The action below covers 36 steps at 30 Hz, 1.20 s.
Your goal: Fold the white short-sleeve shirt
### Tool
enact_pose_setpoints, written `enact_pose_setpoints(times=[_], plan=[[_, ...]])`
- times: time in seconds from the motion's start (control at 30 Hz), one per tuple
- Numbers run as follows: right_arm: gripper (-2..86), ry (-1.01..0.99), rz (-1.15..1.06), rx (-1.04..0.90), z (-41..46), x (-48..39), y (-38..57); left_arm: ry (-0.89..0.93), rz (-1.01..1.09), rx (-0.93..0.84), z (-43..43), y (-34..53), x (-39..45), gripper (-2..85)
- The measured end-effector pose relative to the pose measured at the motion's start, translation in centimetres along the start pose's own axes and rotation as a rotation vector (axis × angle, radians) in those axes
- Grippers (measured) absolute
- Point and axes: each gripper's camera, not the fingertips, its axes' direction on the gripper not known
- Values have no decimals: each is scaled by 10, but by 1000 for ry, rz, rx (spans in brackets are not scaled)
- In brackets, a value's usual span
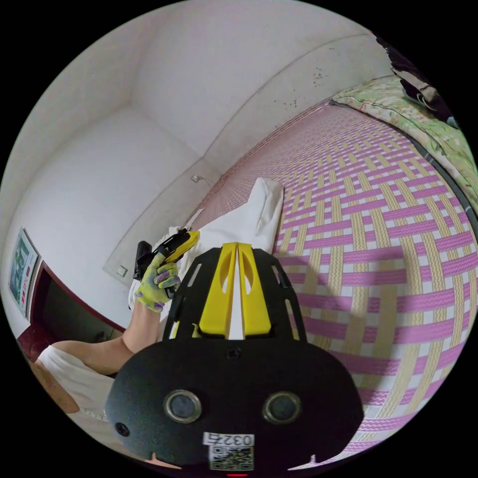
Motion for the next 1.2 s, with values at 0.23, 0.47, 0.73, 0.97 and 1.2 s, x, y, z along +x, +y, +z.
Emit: enact_pose_setpoints(times=[0.23,0.47,0.73,0.97,1.2], plan=[[-5,-19,19,-21,16,-11,9,-15,-50,-78,1,0,-44,-9],[39,140,-395,-114,51,-108,35,217,109,-150,6,-5,-42,-9],[23,512,-782,-419,170,-214,79,243,211,-132,0,-18,-51,-9],[57,692,-787,-496,254,-223,83,268,180,-159,5,-20,-63,-9],[56,710,-719,-521,276,-219,83,311,120,-154,9,-26,-74,-9]])
